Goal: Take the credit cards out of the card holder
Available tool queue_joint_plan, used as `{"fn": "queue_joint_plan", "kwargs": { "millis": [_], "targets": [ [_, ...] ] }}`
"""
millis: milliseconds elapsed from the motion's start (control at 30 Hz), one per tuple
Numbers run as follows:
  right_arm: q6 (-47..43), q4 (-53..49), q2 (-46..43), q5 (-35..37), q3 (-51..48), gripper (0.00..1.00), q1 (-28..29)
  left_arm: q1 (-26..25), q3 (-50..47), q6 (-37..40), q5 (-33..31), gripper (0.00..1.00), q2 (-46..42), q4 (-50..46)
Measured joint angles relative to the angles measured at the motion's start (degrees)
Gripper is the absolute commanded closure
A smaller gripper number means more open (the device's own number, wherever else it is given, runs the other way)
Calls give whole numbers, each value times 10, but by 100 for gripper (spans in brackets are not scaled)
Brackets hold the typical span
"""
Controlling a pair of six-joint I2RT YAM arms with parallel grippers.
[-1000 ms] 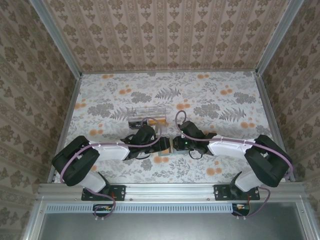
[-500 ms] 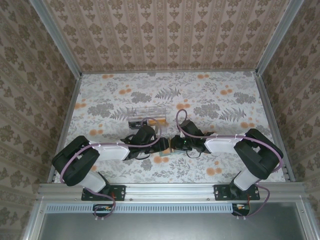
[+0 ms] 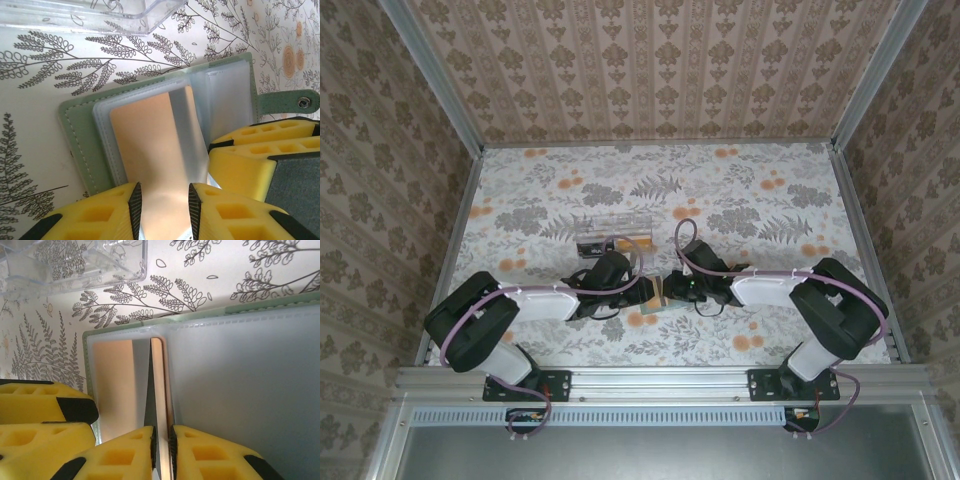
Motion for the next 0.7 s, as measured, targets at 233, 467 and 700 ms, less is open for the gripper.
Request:
{"fn": "queue_joint_plan", "kwargs": {
  "millis": [233,467,700],
  "targets": [
    [0,-9,-9,-3,0,81,-14,0,0,0,0,67,0,-2],
    [0,7,12,-32,0,82,-19,0,0,0,0,66,3,-2],
    [0,23,23,-52,0,82,-22,0,0,0,0,67,3,-2]
  ]
}}
